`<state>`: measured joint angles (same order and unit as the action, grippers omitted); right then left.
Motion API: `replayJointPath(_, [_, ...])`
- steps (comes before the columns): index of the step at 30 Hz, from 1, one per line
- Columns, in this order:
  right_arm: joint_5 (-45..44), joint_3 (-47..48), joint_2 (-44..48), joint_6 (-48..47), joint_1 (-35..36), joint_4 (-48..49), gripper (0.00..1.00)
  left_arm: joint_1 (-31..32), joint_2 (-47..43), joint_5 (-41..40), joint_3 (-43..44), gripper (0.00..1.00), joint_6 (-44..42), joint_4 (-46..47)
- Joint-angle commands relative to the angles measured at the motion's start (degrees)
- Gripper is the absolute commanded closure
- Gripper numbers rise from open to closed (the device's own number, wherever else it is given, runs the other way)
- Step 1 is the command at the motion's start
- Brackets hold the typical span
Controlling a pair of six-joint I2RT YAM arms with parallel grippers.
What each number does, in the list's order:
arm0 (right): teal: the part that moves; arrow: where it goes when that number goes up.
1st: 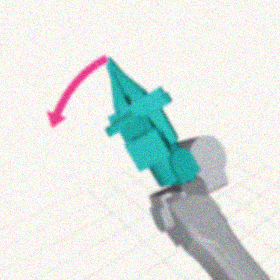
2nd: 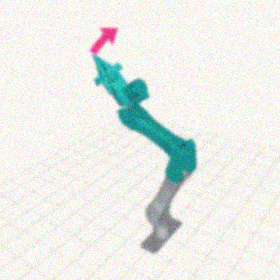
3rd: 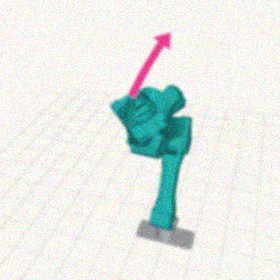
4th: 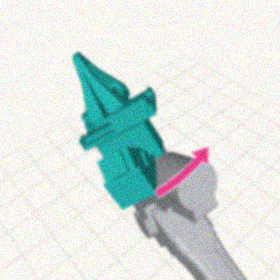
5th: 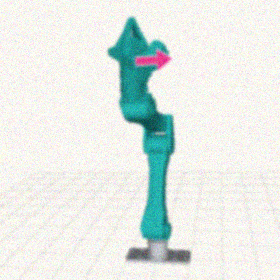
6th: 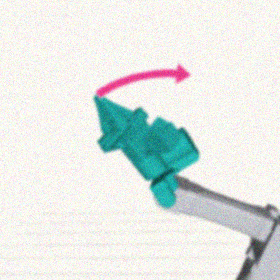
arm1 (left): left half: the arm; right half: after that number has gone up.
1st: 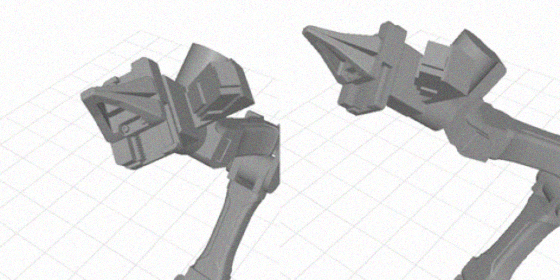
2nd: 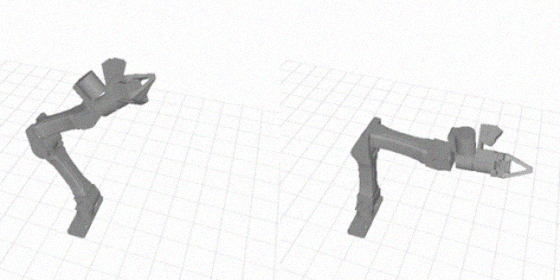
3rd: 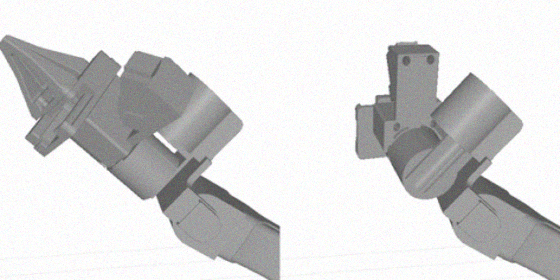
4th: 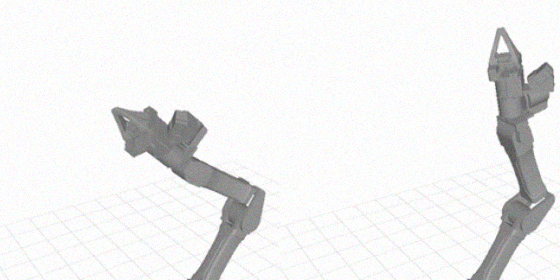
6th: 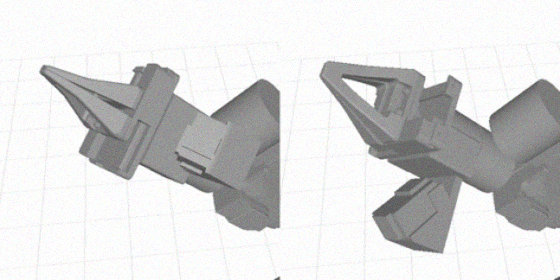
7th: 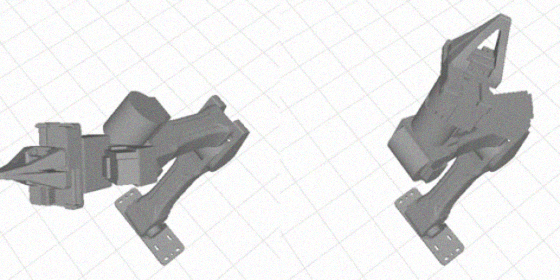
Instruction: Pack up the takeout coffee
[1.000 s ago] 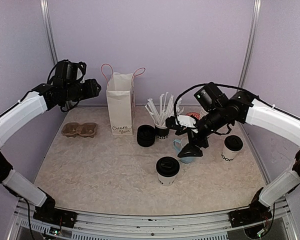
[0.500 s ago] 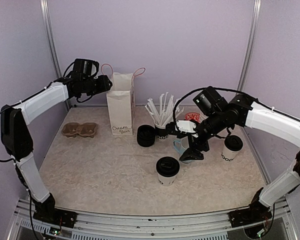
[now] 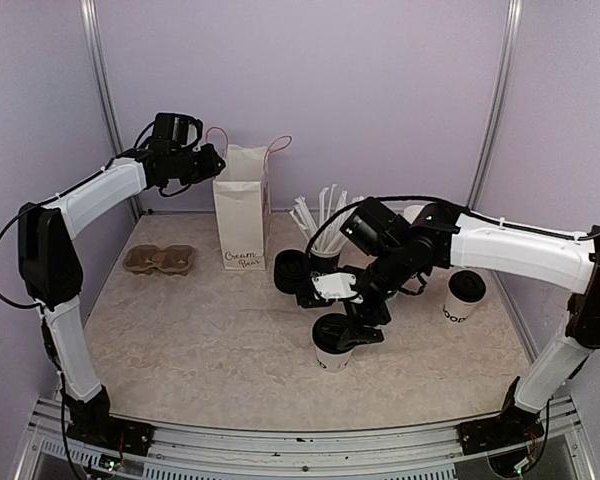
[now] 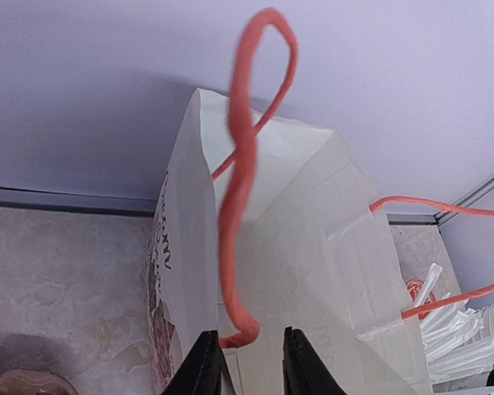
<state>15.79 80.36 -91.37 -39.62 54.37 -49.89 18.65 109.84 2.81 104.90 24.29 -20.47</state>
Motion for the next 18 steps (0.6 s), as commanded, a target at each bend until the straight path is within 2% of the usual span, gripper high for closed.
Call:
replayJointPath(1, [-2.0, 2.4, -4.1, -1.1, 0.8, -0.1, 0.00, -0.7, 0.1, 1.4, 1.6, 0.76, -0.2, -1.6])
replayJointPath(14, [-0.3, 2.9, -9.3, 0.0, 0.9, -2.3, 0.01, -1.5, -1.7, 3.3, 0.4, 0.99, -1.0, -1.8])
replayJointPath(18, [0.0, 2.7, -9.5, 0.4, 0.9, -3.1, 0.05, -1.5, -5.3, 3.6, -2.1, 1.00, -1.2, -1.3])
